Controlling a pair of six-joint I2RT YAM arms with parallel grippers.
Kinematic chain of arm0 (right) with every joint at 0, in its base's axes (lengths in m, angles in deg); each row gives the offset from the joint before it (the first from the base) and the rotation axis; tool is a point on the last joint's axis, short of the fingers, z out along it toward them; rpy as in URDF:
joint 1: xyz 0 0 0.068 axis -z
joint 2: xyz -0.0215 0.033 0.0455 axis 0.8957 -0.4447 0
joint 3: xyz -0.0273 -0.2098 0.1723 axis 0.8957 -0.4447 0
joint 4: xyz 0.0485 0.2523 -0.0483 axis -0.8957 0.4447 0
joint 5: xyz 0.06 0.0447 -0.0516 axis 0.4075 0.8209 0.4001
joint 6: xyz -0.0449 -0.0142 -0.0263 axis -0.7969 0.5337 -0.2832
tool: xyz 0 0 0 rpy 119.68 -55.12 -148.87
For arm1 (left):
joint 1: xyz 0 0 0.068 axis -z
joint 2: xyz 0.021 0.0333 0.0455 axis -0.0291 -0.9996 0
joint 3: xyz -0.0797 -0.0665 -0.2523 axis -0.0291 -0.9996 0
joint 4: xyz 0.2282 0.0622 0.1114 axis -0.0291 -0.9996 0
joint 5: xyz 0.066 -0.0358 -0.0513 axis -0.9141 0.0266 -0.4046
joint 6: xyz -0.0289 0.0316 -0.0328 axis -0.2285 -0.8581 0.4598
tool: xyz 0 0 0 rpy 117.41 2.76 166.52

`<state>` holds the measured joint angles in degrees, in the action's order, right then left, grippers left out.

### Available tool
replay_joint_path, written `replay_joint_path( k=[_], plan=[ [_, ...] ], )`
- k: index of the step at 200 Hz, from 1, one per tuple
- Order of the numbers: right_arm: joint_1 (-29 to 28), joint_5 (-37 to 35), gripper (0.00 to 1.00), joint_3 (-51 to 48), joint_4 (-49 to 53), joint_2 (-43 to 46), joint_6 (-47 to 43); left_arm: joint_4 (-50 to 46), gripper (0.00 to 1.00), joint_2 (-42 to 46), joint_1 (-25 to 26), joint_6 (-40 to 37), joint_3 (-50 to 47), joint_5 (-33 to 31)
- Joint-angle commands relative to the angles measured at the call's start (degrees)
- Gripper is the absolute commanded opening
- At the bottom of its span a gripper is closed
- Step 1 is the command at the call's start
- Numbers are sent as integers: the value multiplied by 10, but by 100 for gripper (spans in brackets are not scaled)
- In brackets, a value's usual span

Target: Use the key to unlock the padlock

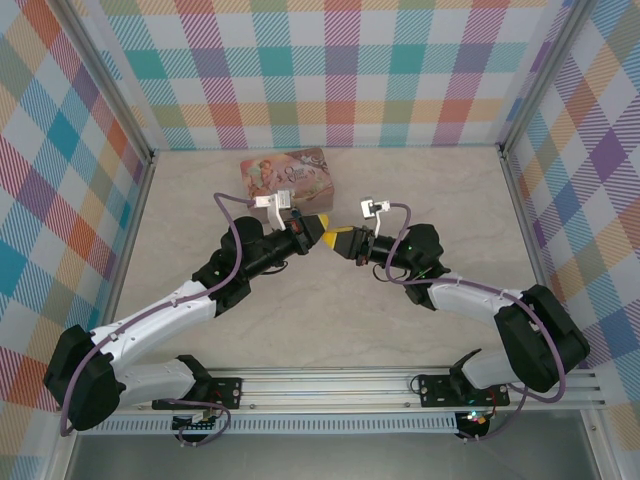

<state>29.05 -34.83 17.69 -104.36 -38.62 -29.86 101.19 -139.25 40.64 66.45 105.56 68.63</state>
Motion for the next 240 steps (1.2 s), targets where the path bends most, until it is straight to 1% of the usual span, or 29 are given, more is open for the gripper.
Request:
replay_joint_path(
  k=[1,80,104,124,131,140,157,173,175,192,205,218,240],
  plan=[
    [-4,4,17,-10,-15,-6,4,26,0,8,4,3,-7,-7],
    [-4,-7,12,-2,-15,-3,4,27,0,5,4,4,-9,1],
    [-4,-16,5,-1,-7,0,2,27,0,5,4,1,-12,6],
    [-4,-25,1,-1,27,10,-15,17,0,10,4,-7,-14,1],
    [-4,-29,0,-3,45,17,-26,8,8,15,4,-13,-13,-4],
    [-4,-37,0,-5,69,27,-40,-5,23,21,4,-22,-11,-10],
    [-4,-52,0,-4,149,53,-79,-47,42,38,4,-49,0,-28],
    [-4,-82,0,4,258,82,-126,-100,62,52,2,-79,18,-51],
    [-4,-87,0,5,284,85,-133,-106,64,53,2,-83,21,-55],
    [-4,-146,0,15,422,116,-183,-172,81,58,-6,-114,51,-79],
    [-4,-201,0,21,514,136,-214,-231,91,47,-17,-136,84,-96],
    [-4,-255,0,26,603,151,-236,-293,99,18,-31,-157,126,-107],
    [-4,-318,0,27,699,171,-267,-375,100,-62,-60,-195,206,-107]
  ],
)
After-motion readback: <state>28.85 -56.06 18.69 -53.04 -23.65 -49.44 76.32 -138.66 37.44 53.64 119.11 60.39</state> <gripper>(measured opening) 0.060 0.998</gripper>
